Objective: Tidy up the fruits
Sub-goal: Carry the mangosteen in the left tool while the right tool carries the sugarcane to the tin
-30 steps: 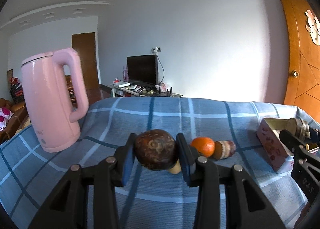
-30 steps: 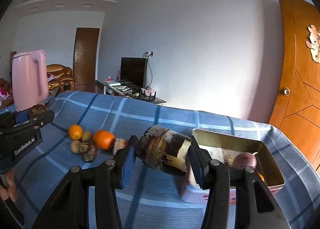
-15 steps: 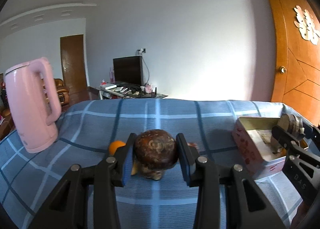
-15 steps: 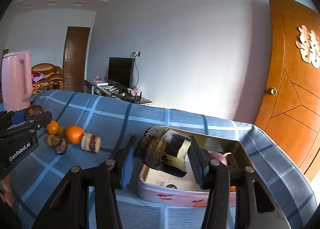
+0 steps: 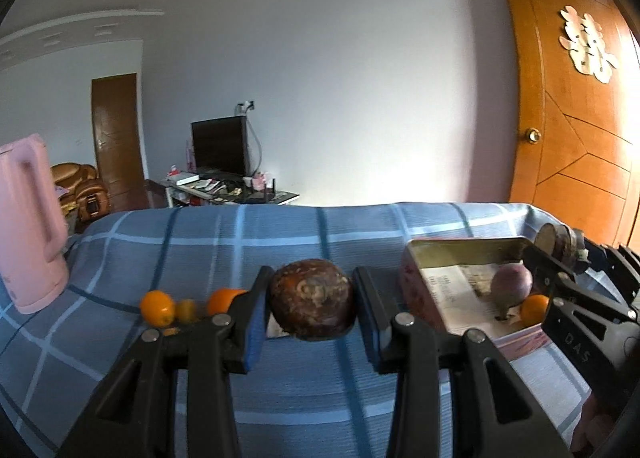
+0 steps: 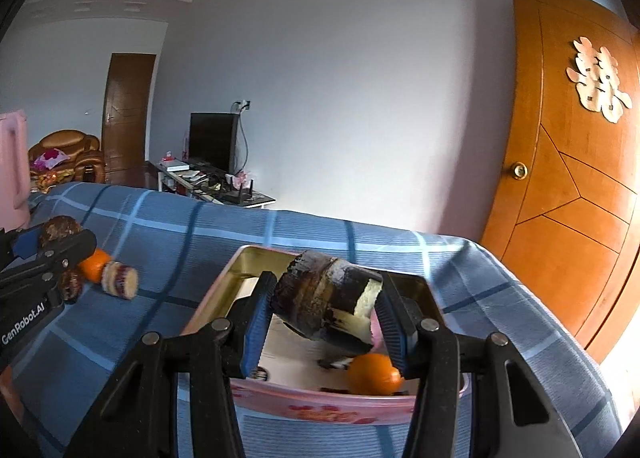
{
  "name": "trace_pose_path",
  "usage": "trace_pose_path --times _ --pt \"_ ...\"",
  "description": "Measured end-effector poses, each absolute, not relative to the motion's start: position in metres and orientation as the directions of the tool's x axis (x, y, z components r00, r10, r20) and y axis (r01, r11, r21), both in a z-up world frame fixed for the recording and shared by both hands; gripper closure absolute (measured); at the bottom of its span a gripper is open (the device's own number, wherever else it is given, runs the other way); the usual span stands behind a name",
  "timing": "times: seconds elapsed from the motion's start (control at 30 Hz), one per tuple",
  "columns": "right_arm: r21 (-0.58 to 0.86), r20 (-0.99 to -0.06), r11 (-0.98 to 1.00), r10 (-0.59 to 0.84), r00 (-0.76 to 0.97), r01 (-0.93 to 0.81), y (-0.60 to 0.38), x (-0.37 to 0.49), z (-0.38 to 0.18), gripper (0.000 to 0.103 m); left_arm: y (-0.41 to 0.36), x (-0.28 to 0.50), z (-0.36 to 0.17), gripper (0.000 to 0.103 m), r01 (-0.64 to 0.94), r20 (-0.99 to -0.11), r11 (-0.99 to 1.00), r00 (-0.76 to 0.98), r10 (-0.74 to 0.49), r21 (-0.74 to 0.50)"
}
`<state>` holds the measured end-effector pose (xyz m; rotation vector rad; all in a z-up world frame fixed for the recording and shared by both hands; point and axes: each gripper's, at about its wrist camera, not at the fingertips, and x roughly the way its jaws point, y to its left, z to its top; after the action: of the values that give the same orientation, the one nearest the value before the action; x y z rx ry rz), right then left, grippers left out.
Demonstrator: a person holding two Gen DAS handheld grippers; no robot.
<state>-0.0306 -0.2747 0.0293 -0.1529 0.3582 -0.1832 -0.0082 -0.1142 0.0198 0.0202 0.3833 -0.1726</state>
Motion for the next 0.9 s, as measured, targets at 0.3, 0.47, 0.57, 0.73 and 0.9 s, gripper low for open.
trace_pose_path --times 0.3,0.47,0.57,0.73,0.9 --pt "-0.164 -0.321 0.955 -0.289 0.902 0.248 -0.325 -0.031 0.035 0.052 -0.154 0.001 0.029 0.062 0.255 -0.359 0.966 0.899 -0.252 -0.04" --pt "-0.149 -0.324 0.938 -0.345 0.881 0.312 -0.354 -0.027 0.036 0.052 -0.183 0.01 0.028 0.062 0.297 -0.367 0.953 0.882 -0.296 -0.053" --pt "-0.146 -0.331 0.93 -0.366 0.87 0.336 -0.363 -0.022 0.036 0.052 -0.201 0.018 0.024 0.062 0.319 -0.39 0.946 0.866 -0.314 -0.055" --pt "-0.13 -0.38 0.944 -0.329 0.864 0.303 -0.371 -0.012 0.033 0.052 -0.223 0.024 0.017 0.062 0.352 -0.423 0.935 0.843 -0.333 -0.035" --pt "-0.082 -0.463 0.972 -0.234 0.855 0.221 -0.377 0.003 0.025 0.052 -0.231 0.036 0.015 0.062 0.352 -0.453 0.935 0.827 -0.334 -0.047"
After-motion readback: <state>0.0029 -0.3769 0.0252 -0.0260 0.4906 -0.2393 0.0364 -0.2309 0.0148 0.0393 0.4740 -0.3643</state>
